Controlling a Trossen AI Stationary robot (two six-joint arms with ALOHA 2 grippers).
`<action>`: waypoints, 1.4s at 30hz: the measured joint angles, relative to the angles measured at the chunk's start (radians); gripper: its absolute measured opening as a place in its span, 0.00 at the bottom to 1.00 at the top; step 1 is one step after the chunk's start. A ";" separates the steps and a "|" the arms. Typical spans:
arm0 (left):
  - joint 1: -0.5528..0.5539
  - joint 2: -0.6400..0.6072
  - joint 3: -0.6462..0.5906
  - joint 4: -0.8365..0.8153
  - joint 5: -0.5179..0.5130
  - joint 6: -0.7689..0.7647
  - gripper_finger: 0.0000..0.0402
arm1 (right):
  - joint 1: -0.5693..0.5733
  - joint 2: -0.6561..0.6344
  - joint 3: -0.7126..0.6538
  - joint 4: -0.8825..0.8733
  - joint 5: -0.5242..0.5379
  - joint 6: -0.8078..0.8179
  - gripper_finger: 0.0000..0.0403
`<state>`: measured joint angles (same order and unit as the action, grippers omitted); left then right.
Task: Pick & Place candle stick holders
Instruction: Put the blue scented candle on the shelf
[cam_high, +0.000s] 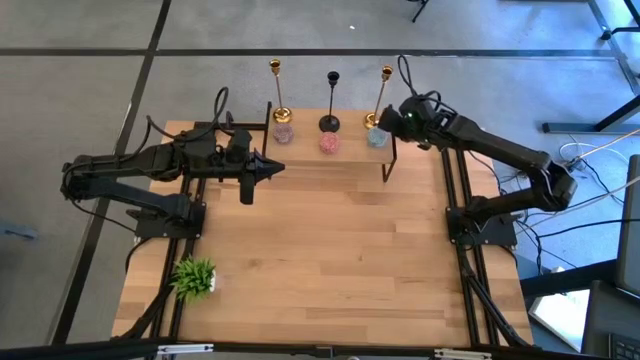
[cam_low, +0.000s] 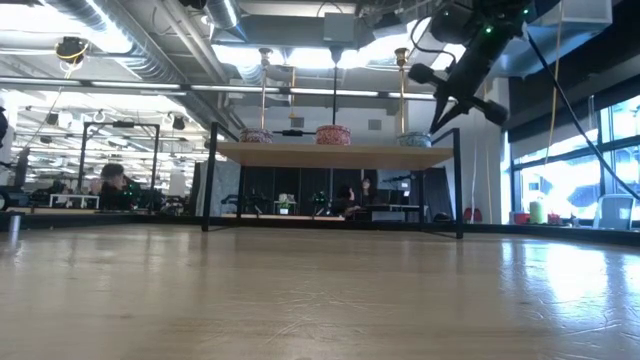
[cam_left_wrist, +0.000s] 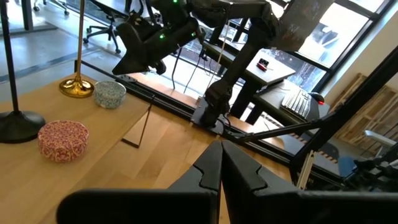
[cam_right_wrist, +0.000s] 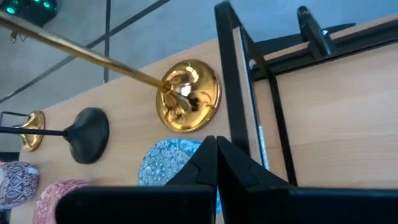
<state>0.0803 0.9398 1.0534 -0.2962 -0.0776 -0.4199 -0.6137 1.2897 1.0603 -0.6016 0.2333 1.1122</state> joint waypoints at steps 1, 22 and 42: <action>0.000 0.000 0.000 0.000 0.000 0.004 0.00 | 0.004 0.006 0.000 0.003 0.001 0.006 0.00; 0.000 0.000 0.000 0.000 0.000 -0.004 0.01 | 0.047 0.047 0.000 0.021 0.015 0.036 0.00; -0.022 0.000 0.000 -0.027 0.011 0.011 0.01 | 0.145 -0.221 0.000 0.058 0.023 -0.389 0.00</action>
<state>0.0586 0.9400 1.0534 -0.3237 -0.0669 -0.4088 -0.4686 1.0688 1.0603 -0.5439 0.2566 0.7235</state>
